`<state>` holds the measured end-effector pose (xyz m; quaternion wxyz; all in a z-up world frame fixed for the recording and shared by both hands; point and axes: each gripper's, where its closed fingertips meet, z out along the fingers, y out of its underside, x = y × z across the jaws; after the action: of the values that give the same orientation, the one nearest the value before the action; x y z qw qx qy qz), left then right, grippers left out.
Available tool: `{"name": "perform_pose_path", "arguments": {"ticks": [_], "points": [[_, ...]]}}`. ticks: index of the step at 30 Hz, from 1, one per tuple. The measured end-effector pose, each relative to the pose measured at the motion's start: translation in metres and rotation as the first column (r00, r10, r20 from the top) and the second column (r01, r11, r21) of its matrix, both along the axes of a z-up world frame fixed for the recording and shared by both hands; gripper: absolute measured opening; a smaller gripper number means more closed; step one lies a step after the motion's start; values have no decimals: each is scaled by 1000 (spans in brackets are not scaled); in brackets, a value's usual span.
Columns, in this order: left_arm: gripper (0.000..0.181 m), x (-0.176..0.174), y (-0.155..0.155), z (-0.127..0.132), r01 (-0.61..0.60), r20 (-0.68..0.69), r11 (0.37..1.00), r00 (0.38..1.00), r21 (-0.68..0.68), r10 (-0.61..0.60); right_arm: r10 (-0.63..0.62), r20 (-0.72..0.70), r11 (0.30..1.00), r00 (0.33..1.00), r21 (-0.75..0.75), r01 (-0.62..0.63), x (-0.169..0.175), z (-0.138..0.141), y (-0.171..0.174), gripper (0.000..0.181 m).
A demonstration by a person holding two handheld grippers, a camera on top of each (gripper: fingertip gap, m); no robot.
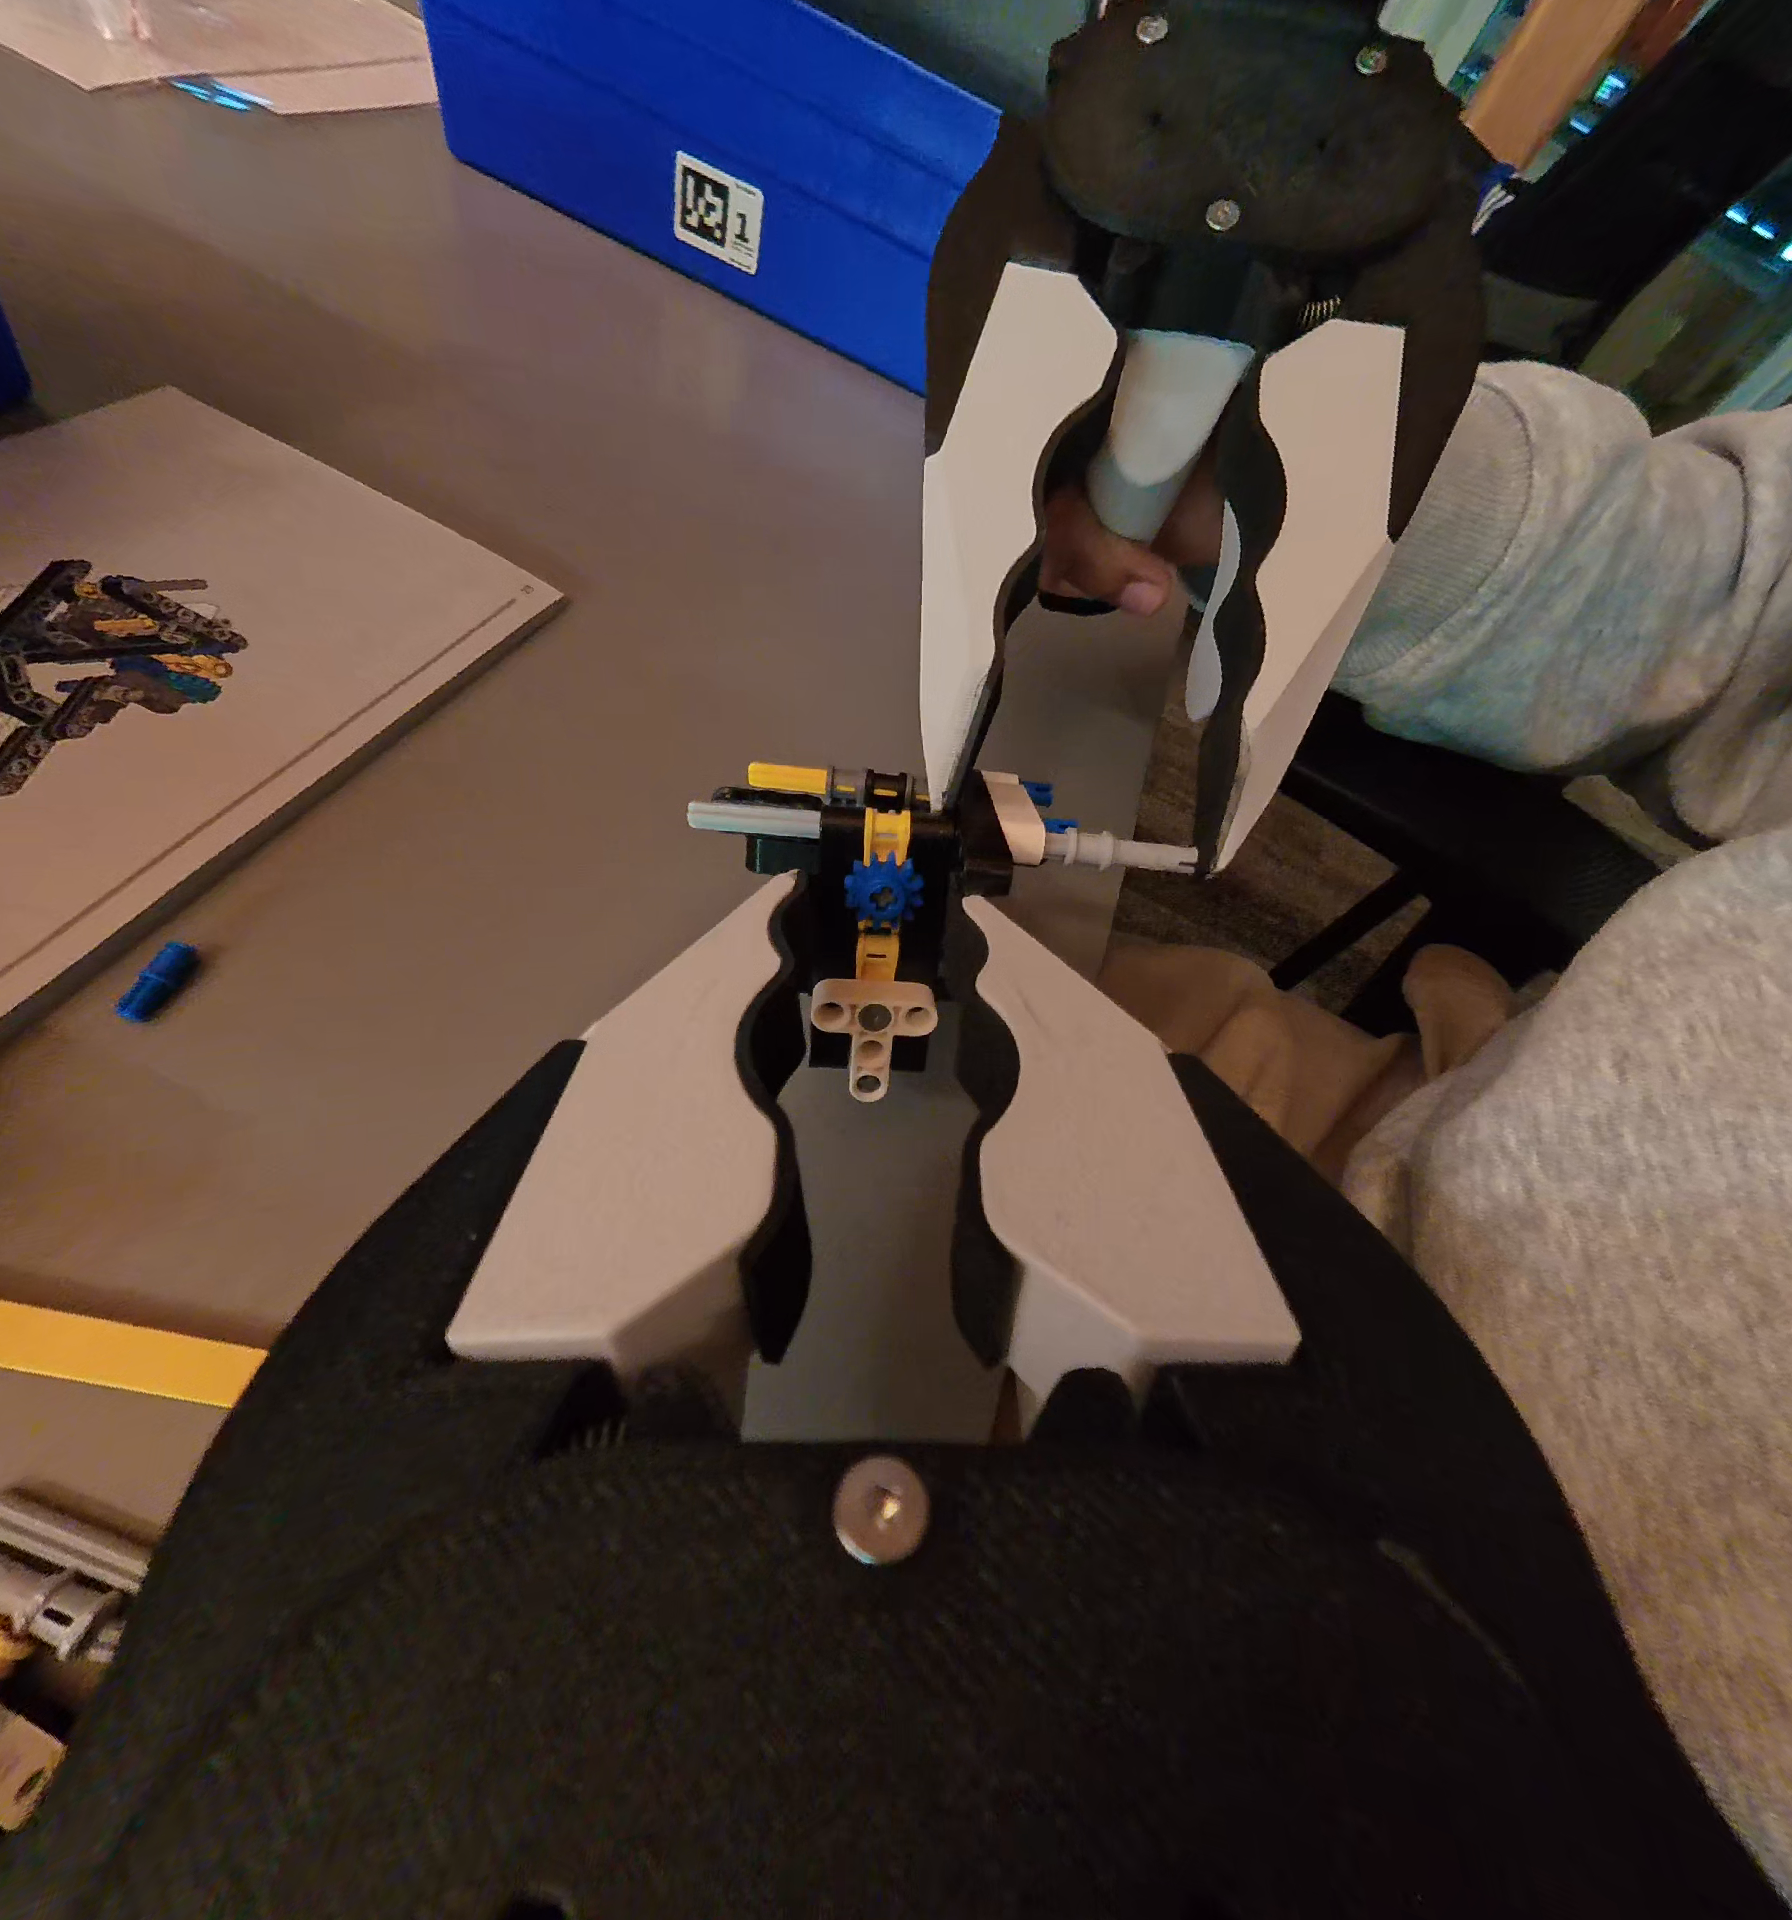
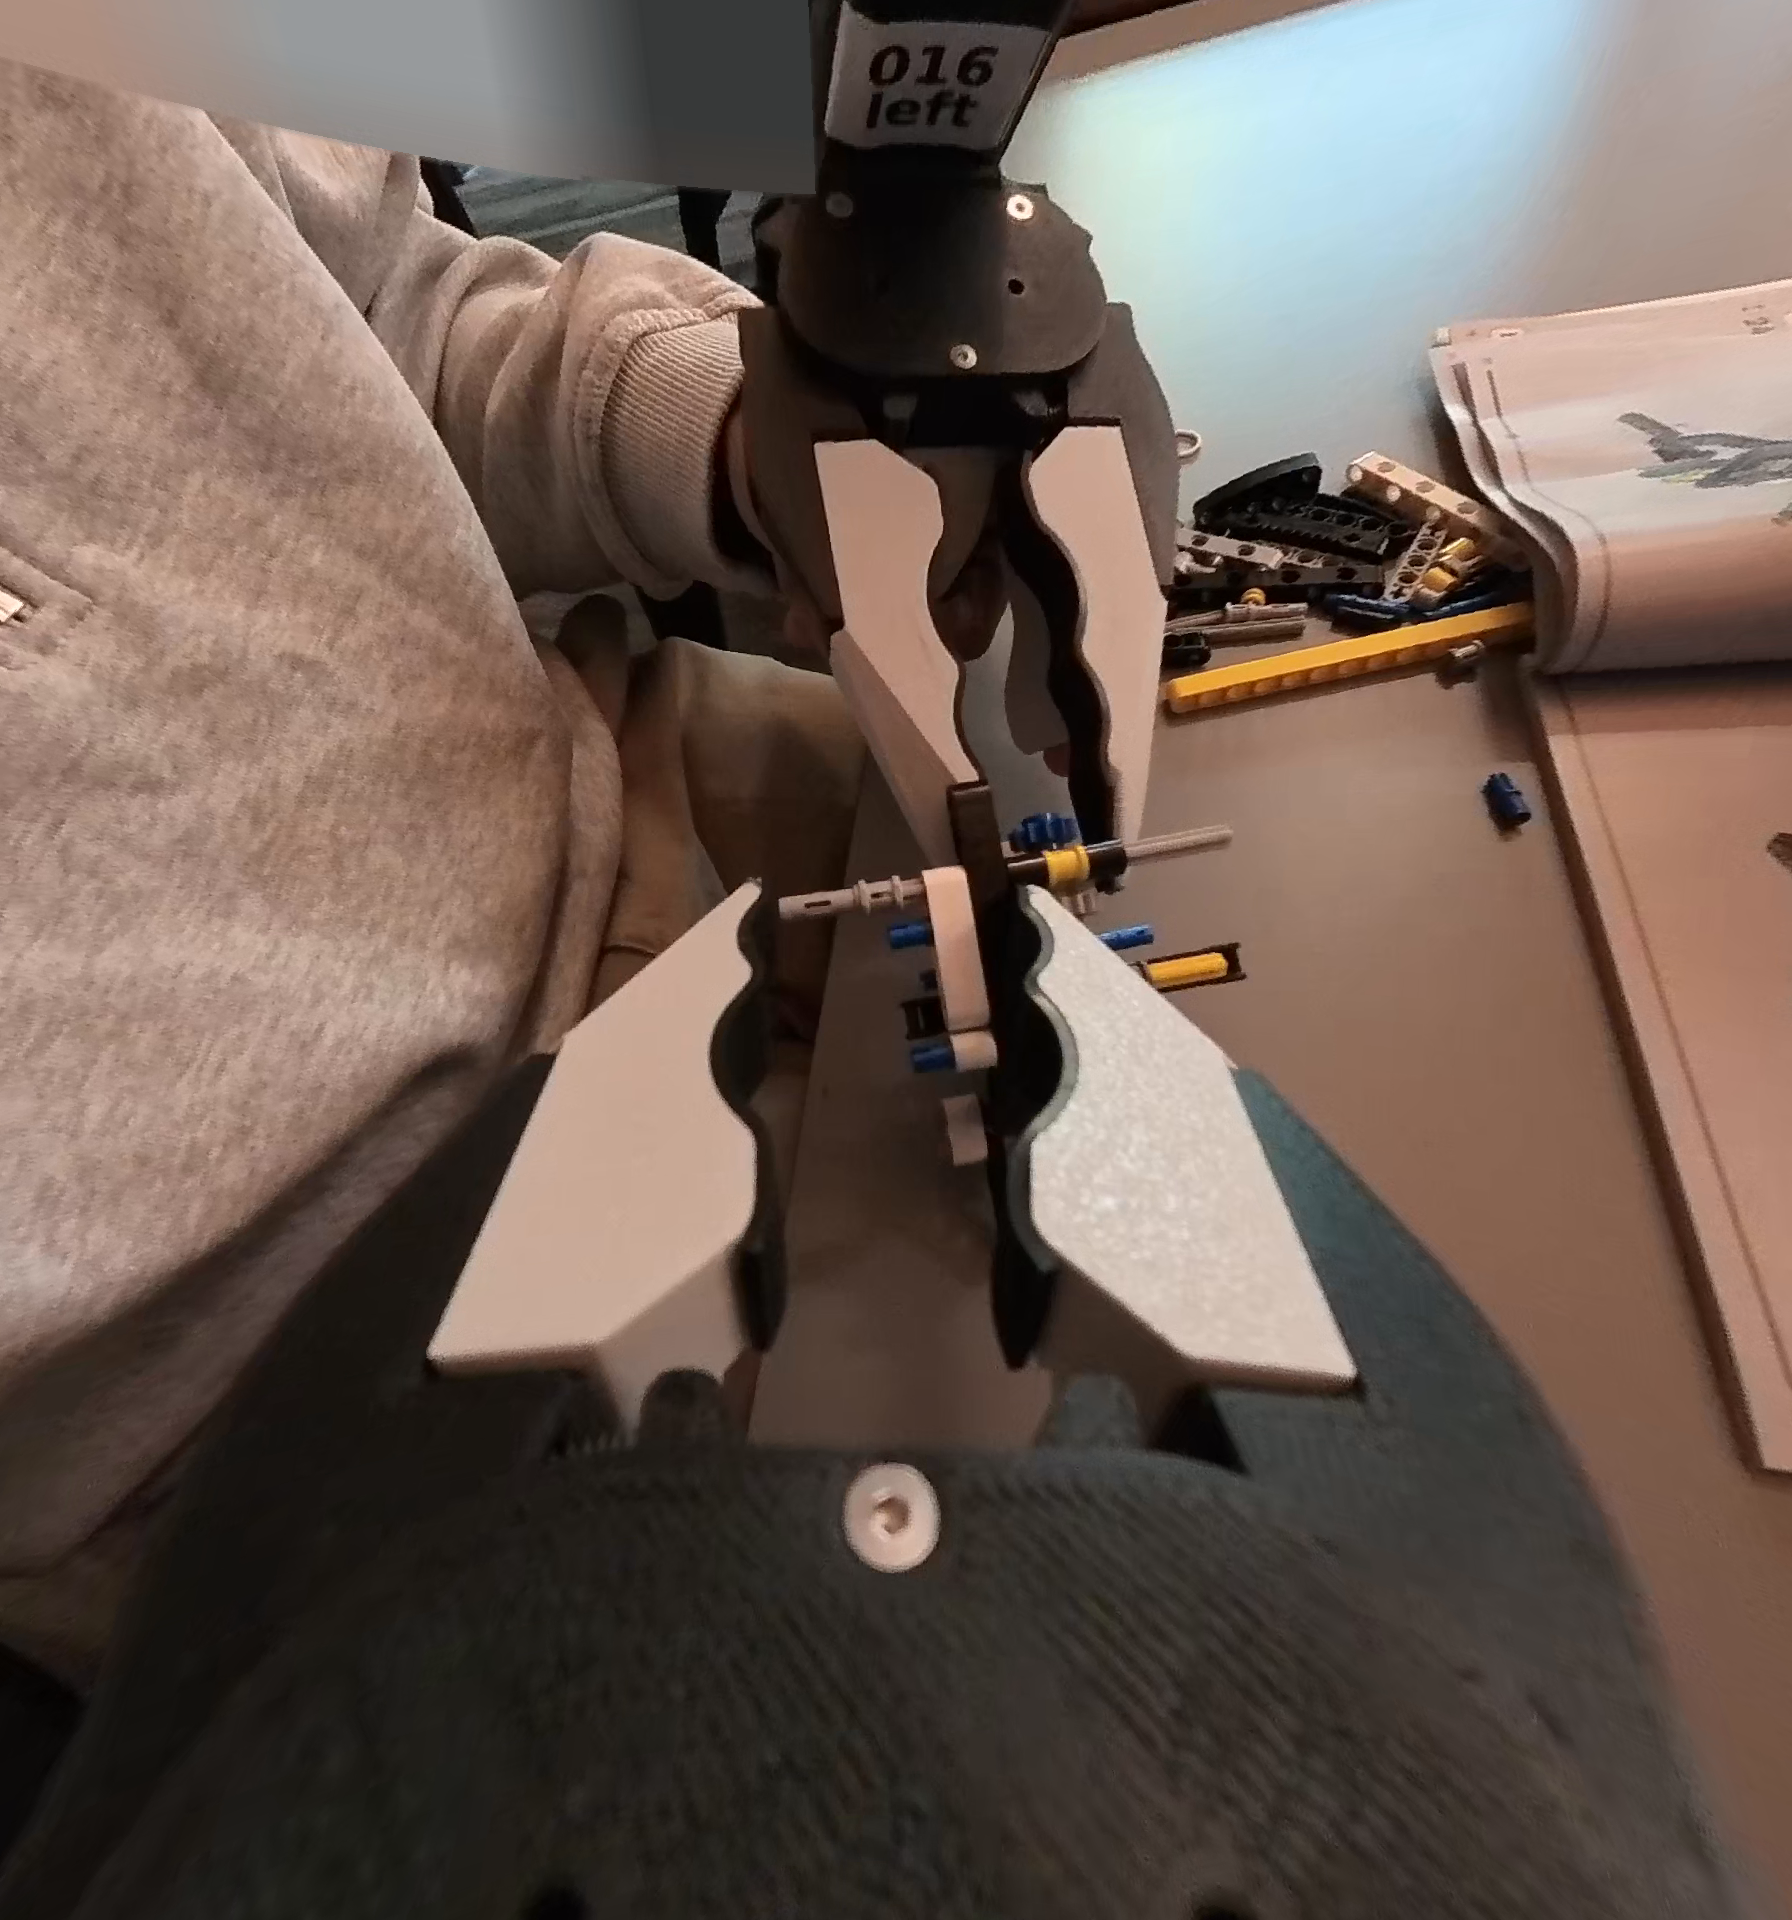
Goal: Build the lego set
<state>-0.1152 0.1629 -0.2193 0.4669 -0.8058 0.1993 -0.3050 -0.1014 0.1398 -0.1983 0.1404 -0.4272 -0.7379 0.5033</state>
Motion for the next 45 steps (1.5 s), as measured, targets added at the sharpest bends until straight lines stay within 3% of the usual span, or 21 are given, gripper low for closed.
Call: {"name": "perform_pose_path", "arguments": {"ticks": [18,25,28,30,32,35,36,38,41,42,43,45], "points": [[21,-2,1,1,-13,15,1000,1000,-1,13,-24,-42,999,999,38,26,-3,0,2,41],[21,-3,1,1,-22,4,1000,1000,9,22,-100,-90,983,991,147,113,-5,-1,5,55],[21,-5,2,3,-39,13,999,999,14,39,-183,-138,967,973,151,203,-3,6,12,61],[21,-7,3,4,-53,19,998,998,18,53,-292,-233,942,927,94,321,-3,23,23,66],[21,-10,5,5,-74,30,997,997,24,73,-457,-352,878,817,-30,479,1,46,42,69],[21,-15,7,9,-105,64,994,993,32,103,-656,-438,733,614,-179,656,15,48,66,39],[21,-17,8,10,-115,75,993,991,33,113,-690,-438,694,576,-175,698,17,42,71,38],[21,-19,8,11,-130,88,991,988,36,127,-717,-438,643,543,-114,757,20,40,79,54],[21,-23,9,13,-153,103,987,984,43,148,-720,-535,587,441,-131,799,22,49,92,52],[21,-24,9,14,-160,108,986,982,42,155,-724,-534,584,436,-140,799,20,46,95,56],[21,-25,10,14,-167,114,985,980,40,161,-730,-513,588,453,-132,798,16,41,95,51],[21,-28,11,14,-180,126,983,977,34,174,-700,-531,602,477,-80,794,12,39,92,25]]}}
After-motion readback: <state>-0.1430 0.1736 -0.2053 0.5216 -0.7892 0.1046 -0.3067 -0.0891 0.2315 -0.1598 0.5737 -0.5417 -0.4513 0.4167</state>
